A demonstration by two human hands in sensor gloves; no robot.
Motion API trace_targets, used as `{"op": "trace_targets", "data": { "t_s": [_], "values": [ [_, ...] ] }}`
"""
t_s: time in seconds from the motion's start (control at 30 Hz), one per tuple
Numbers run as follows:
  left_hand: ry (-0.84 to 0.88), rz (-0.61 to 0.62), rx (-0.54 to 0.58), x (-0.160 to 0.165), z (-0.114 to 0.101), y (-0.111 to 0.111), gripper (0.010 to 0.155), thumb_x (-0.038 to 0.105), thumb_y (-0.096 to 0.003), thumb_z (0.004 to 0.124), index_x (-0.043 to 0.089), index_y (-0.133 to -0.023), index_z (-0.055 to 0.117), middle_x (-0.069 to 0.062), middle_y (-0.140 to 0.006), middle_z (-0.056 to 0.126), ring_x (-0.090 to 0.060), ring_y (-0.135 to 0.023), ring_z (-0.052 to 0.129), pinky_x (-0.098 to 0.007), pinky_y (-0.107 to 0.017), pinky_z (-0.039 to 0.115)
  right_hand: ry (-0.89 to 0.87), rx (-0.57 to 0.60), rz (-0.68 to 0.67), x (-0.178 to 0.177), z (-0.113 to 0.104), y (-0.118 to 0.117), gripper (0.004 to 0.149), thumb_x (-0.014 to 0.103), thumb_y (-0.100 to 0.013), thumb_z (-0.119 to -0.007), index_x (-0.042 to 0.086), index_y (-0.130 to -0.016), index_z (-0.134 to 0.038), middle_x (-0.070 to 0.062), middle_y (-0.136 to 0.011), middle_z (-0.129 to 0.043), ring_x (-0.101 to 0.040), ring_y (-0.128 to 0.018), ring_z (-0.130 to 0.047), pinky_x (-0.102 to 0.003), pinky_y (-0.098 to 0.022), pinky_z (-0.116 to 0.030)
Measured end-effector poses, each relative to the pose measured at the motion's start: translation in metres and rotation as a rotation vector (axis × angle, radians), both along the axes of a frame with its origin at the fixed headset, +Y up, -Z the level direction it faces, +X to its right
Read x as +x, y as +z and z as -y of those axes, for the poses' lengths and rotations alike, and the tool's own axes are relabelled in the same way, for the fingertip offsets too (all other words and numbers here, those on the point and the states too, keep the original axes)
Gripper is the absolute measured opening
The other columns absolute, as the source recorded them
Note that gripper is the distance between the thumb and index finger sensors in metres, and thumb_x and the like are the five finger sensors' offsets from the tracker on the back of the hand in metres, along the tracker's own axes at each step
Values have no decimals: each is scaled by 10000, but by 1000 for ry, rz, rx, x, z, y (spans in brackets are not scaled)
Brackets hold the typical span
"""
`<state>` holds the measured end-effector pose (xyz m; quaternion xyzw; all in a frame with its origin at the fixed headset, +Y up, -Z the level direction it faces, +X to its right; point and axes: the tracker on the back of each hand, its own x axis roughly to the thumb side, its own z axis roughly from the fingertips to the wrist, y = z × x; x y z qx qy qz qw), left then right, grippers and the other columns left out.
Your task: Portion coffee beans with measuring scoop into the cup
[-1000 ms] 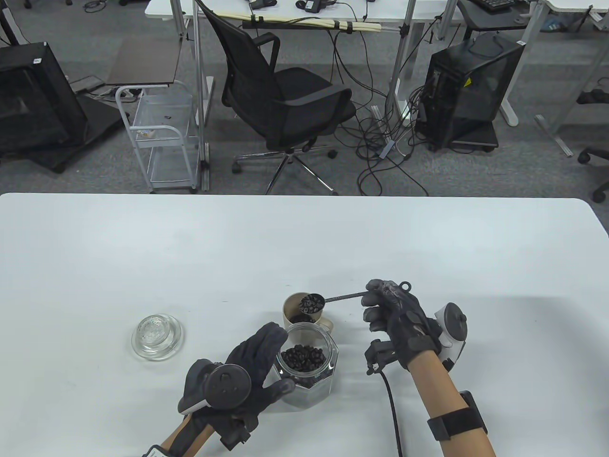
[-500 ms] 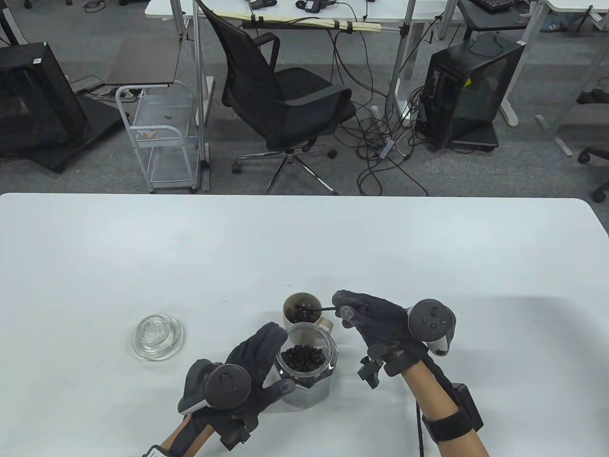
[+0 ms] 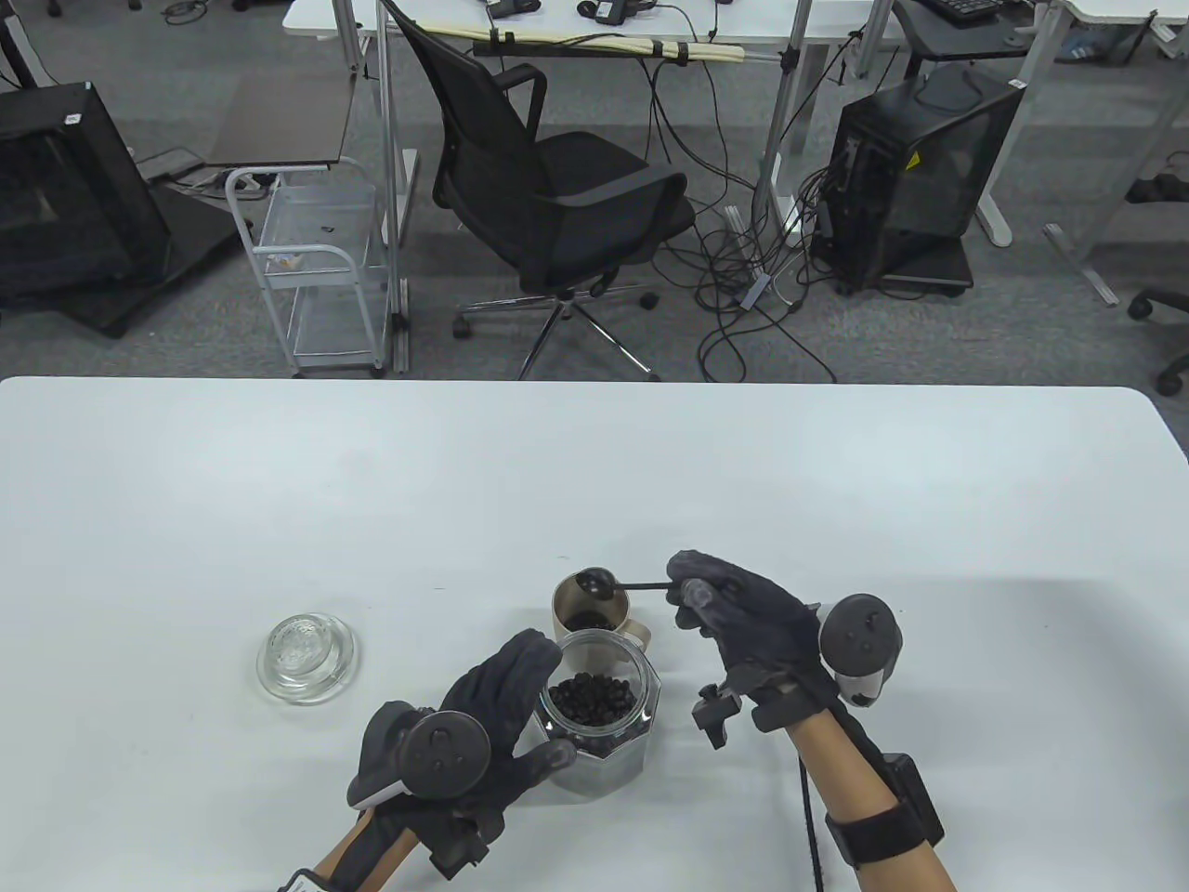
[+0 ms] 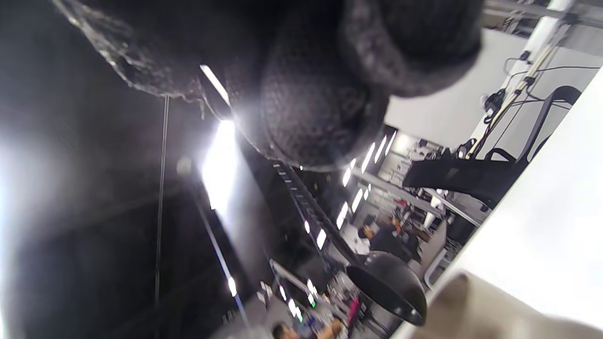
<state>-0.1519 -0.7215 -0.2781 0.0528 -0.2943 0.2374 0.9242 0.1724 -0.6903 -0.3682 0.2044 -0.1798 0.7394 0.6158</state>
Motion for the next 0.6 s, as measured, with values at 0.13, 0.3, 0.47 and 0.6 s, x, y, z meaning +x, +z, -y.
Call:
{"op": "trace_targets", "data": {
  "t_s": [0.13, 0.3, 0.47, 0.6],
  "values": [
    [1, 1, -1, 0, 0, 0, 919, 743, -515, 557, 232, -1148, 130, -125, -1251, 264, -359, -1104, 625, -635, -768, 580, -262, -40, 43, 15, 2, 0, 460, 495, -531, -775, 156, -815, -905, -103, -539, -1038, -153, -322, -1030, -274, -217, -860],
    [1, 0, 0, 0, 0, 0, 920, 743, -514, 558, 231, -1148, 131, -125, -1251, 264, -361, -1104, 625, -635, -767, 581, -454, -90, -18, 22, 1, 0, 448, 502, -543, -763, 147, -771, -916, -76, -475, -1034, -124, -267, -1013, -256, -181, -849],
    [2, 0, -1, 0, 0, 0, 919, 743, -514, 556, 233, -1148, 130, -124, -1250, 263, -360, -1103, 627, -635, -767, 582, -315, -67, -32, 16, -4, 2, 443, 515, -542, -763, 158, -746, -930, -50, -438, -1039, -99, -236, -1009, -236, -158, -847],
    [2, -1, -1, 0, 0, 0, 920, 743, -514, 556, 231, -1148, 130, -125, -1251, 263, -360, -1103, 627, -634, -767, 581, -191, -36, -95, 1, -9, 7, 441, 501, -534, -781, 146, -738, -945, -75, -436, -1044, -124, -230, -1011, -253, -154, -845]
  ]
}}
